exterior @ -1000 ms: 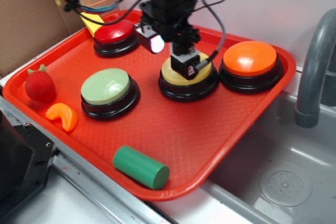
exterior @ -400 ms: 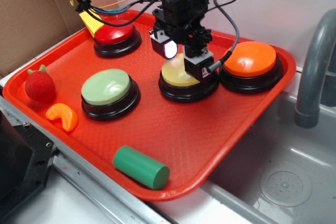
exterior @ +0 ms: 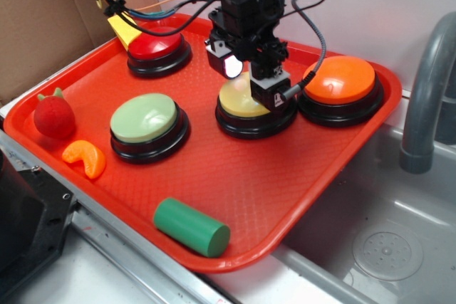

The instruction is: Push the yellow button.

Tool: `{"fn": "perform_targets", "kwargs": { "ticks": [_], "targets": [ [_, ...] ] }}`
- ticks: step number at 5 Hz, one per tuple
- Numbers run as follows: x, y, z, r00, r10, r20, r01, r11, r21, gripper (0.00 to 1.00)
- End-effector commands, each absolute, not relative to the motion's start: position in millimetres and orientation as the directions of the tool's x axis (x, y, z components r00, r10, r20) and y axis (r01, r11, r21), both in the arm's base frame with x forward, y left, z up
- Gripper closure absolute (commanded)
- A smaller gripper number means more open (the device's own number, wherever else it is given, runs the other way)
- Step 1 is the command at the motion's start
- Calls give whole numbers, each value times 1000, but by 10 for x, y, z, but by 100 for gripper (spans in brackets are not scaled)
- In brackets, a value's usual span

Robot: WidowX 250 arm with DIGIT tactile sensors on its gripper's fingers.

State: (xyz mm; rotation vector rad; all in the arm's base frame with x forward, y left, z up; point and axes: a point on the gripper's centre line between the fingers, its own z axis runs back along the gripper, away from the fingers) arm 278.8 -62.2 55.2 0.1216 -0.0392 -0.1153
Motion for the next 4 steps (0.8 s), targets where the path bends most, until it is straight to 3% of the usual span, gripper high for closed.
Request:
{"fn": "perform_targets", "kwargs": {
  "ticks": [1,3,4],
  "targets": [
    [2778,-557,1173,967,-59,247,36,995,98,0],
    [2700,-500,1226,968,8,249,-6,1000,-9,0],
    [2659,-494,1266,975,38,219,-35,999,-20,0]
  ]
}}
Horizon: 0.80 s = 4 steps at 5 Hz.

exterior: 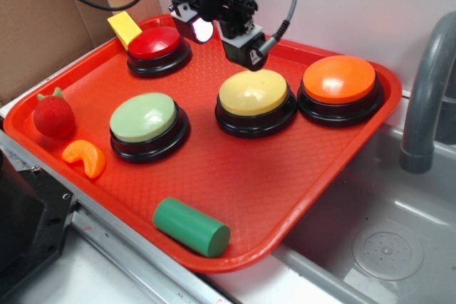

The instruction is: Push the yellow button.

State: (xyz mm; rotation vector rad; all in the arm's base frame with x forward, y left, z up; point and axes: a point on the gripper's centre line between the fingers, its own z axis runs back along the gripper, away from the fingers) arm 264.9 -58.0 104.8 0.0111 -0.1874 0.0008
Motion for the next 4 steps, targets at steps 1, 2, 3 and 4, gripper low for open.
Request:
{"fn": "perform_targets", "kwargs": {
  "ticks": [1,2,3,4],
  "targets": [
    [2686,-472,1307,980,28,198,-19,999,-47,0],
    [2716,-421,1297,985,37,169,-17,993,-118,0],
    [2701,-402,1400,980,31,198,-6,992,-124,0],
    [2713,-393,1451,979,32,199,-7,992,-125,0]
  ]
}}
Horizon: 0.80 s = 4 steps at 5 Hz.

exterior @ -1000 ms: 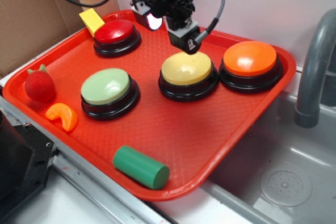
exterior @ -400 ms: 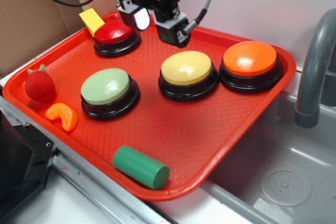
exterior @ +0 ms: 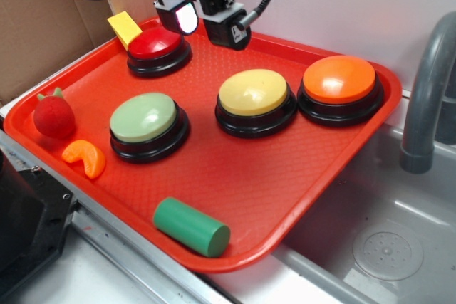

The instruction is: Push the yellow button.

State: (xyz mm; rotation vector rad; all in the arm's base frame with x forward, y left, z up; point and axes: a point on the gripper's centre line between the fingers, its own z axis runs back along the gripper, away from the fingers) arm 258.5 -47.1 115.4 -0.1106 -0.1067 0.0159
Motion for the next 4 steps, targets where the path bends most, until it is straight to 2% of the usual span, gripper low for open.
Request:
{"fn": "perform_targets", "kwargs": {
  "ticks": [1,3,4],
  "targets": [
    [2740,-458,1535,977,18,214,8,993,-121,0],
    [2696,-541,1659,972,-2,235,27,994,-102,0],
    [2704,-529,1638,973,1,232,22,995,-94,0]
  ]
}}
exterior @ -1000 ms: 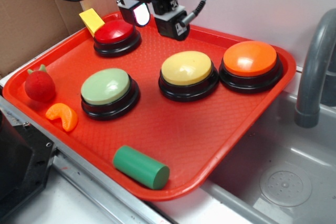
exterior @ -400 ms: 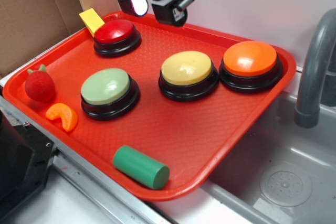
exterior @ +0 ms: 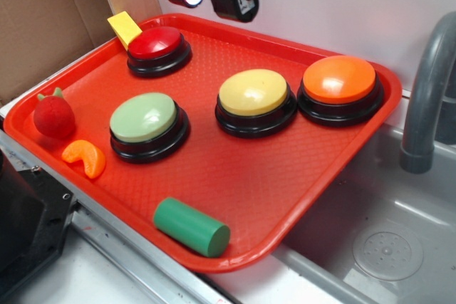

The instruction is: Push the yellow button.

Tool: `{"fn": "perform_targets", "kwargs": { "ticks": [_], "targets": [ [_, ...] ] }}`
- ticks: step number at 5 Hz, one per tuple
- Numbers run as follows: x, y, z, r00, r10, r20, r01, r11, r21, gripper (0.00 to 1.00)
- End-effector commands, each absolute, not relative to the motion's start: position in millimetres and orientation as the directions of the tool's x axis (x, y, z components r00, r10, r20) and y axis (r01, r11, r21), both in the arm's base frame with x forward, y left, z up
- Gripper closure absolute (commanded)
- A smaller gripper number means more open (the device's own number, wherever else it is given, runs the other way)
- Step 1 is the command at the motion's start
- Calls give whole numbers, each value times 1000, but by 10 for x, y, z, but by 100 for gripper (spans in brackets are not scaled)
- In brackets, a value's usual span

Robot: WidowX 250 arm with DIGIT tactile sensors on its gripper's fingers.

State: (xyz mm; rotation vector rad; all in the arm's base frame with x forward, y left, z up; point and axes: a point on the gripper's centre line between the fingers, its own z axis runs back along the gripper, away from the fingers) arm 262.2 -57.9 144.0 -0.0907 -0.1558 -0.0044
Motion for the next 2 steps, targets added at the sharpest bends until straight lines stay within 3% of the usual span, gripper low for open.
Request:
{"fn": "perform_targets", "kwargs": {
  "ticks": [1,2],
  "targets": [
    [2723,-539,1578,970,-21,241,45,994,-96,0],
    [2743,-493,1410,982,-6,187,11,1000,-27,0]
  ]
}}
